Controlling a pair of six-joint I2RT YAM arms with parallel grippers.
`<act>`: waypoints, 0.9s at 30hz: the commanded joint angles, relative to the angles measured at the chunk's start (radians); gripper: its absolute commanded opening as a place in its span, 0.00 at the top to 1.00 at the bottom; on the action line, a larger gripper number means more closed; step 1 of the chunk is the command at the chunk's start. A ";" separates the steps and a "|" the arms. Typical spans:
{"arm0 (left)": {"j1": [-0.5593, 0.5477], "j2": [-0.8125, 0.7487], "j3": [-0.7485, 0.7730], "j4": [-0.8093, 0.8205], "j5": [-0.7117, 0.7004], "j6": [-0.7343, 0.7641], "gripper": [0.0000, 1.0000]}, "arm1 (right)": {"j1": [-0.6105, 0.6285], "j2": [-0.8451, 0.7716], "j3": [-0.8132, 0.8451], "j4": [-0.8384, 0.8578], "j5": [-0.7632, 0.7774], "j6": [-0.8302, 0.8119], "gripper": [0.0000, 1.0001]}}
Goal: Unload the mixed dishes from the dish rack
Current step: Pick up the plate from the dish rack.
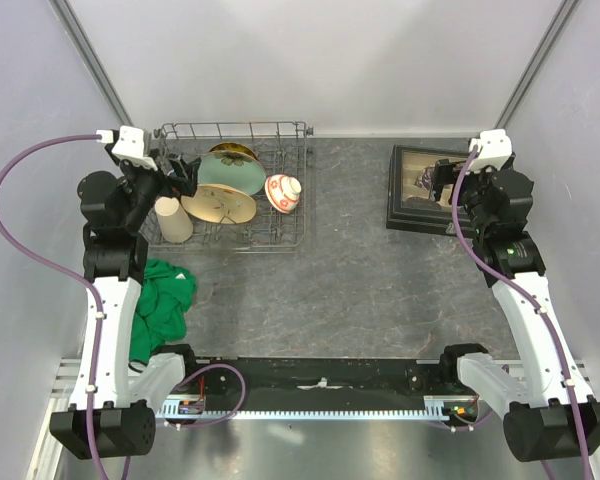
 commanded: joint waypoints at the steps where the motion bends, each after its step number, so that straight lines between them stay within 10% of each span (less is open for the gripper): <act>1: -0.005 0.000 0.008 -0.006 0.048 0.059 0.01 | 0.002 -0.013 -0.004 0.036 -0.019 0.003 0.02; 13: -0.005 0.046 0.091 -0.157 0.200 0.220 0.01 | 0.002 0.018 0.007 0.019 -0.019 0.001 0.02; 27: -0.007 0.213 0.248 -0.466 0.325 0.959 0.00 | 0.003 0.059 0.012 -0.006 -0.096 -0.020 0.02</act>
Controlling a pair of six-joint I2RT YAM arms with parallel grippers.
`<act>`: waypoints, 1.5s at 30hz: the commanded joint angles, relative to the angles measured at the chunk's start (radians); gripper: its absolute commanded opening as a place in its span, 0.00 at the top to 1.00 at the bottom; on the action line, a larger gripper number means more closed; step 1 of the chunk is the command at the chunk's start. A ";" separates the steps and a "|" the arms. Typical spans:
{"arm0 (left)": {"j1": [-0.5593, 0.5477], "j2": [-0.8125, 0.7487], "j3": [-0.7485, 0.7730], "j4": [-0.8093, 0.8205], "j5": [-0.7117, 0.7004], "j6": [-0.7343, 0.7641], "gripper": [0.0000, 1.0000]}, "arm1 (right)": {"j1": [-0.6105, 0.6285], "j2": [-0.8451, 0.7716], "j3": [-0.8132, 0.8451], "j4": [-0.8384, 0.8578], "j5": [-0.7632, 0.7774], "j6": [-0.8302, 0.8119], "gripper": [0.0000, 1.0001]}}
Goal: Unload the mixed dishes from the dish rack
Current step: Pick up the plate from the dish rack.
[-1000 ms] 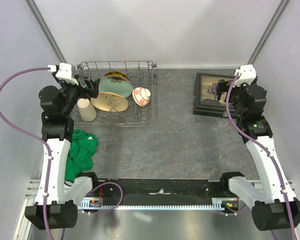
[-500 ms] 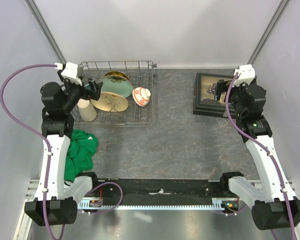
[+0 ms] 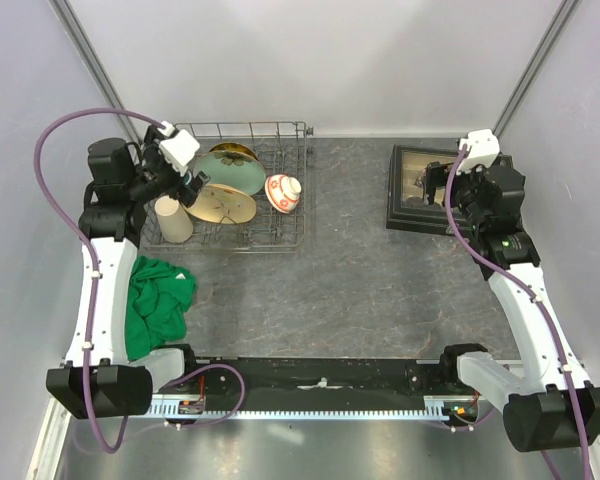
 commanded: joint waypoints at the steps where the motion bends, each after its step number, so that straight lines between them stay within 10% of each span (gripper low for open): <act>1: -0.010 0.009 -0.006 -0.092 0.077 0.393 0.00 | 0.002 0.015 0.012 0.016 -0.031 -0.013 0.02; 16: -0.024 0.207 -0.072 -0.191 0.076 0.967 0.02 | 0.003 0.038 0.024 -0.010 -0.069 -0.030 0.02; 34: -0.037 0.468 0.095 -0.194 0.007 1.065 0.13 | 0.003 0.091 0.022 -0.015 -0.066 -0.045 0.02; 45: -0.053 0.505 0.138 -0.265 -0.036 1.099 0.40 | 0.003 0.106 0.021 -0.015 -0.057 -0.053 0.02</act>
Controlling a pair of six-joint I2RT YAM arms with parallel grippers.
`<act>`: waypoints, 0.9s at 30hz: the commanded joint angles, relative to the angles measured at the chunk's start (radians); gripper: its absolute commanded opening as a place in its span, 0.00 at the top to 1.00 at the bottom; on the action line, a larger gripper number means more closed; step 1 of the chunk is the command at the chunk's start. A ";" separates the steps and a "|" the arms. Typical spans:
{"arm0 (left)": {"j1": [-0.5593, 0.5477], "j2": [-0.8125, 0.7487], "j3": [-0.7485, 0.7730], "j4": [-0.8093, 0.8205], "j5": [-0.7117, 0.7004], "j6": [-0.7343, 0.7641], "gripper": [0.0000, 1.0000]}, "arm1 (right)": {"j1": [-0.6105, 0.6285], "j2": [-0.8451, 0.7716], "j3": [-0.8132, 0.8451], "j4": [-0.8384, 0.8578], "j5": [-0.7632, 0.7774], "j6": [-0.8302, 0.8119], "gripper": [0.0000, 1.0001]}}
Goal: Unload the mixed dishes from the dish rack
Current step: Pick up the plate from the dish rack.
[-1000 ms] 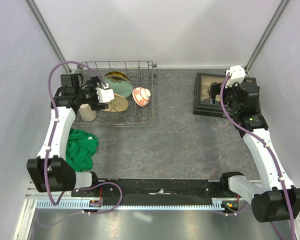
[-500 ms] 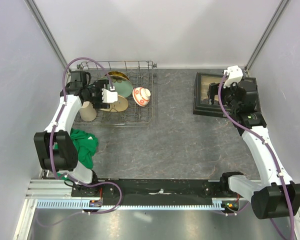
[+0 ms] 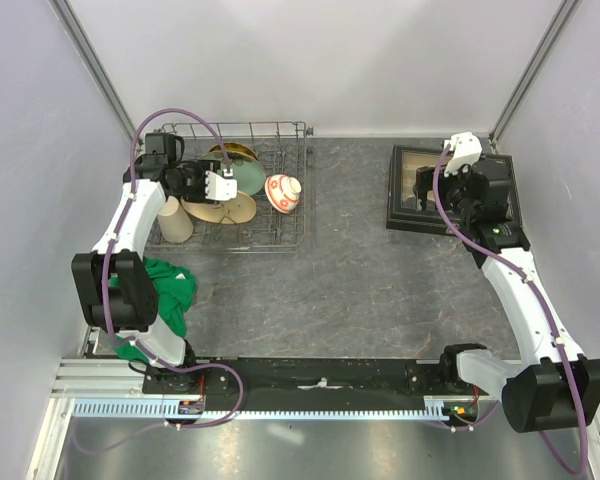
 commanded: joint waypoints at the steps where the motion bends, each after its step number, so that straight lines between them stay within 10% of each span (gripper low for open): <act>1: -0.011 0.012 0.034 -0.038 -0.012 0.055 0.42 | 0.002 0.006 0.021 0.024 0.001 -0.015 0.02; 17: -0.045 0.018 0.025 -0.085 -0.064 0.037 0.70 | 0.002 0.004 0.019 0.024 0.007 -0.021 0.02; 21: -0.051 0.009 0.020 -0.090 -0.066 0.035 0.96 | 0.002 0.004 0.019 0.024 0.010 -0.023 0.02; 27: -0.061 -0.008 0.014 -0.088 -0.070 0.029 0.99 | 0.000 0.004 0.019 0.024 0.012 -0.023 0.02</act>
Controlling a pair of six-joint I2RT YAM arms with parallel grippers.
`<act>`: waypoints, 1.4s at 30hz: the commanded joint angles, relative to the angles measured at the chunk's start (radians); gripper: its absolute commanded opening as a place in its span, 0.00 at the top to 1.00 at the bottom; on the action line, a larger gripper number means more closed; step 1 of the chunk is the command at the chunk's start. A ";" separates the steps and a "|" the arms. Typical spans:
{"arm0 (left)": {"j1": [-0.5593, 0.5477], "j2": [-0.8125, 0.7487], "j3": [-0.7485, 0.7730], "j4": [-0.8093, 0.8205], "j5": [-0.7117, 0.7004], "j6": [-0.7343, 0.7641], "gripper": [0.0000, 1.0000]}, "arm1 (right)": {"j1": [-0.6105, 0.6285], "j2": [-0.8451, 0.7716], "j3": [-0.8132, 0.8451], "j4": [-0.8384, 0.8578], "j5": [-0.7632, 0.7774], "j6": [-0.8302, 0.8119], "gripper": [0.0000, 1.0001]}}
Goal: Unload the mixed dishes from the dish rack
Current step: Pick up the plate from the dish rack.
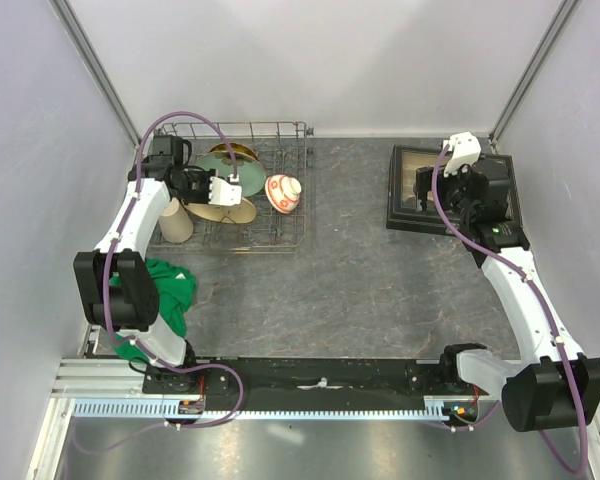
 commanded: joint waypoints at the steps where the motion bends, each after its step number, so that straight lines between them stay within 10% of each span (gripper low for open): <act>1: -0.027 -0.017 0.012 0.011 0.012 0.013 0.98 | 0.002 -0.001 0.019 0.025 0.007 -0.006 0.02; 30: -0.031 -0.187 0.102 0.013 0.018 -0.207 0.98 | 0.002 -0.010 0.019 0.025 -0.003 -0.002 0.02; 42: -0.031 -0.336 0.187 0.042 0.168 -0.580 0.99 | 0.000 -0.015 0.021 0.013 -0.097 0.011 0.02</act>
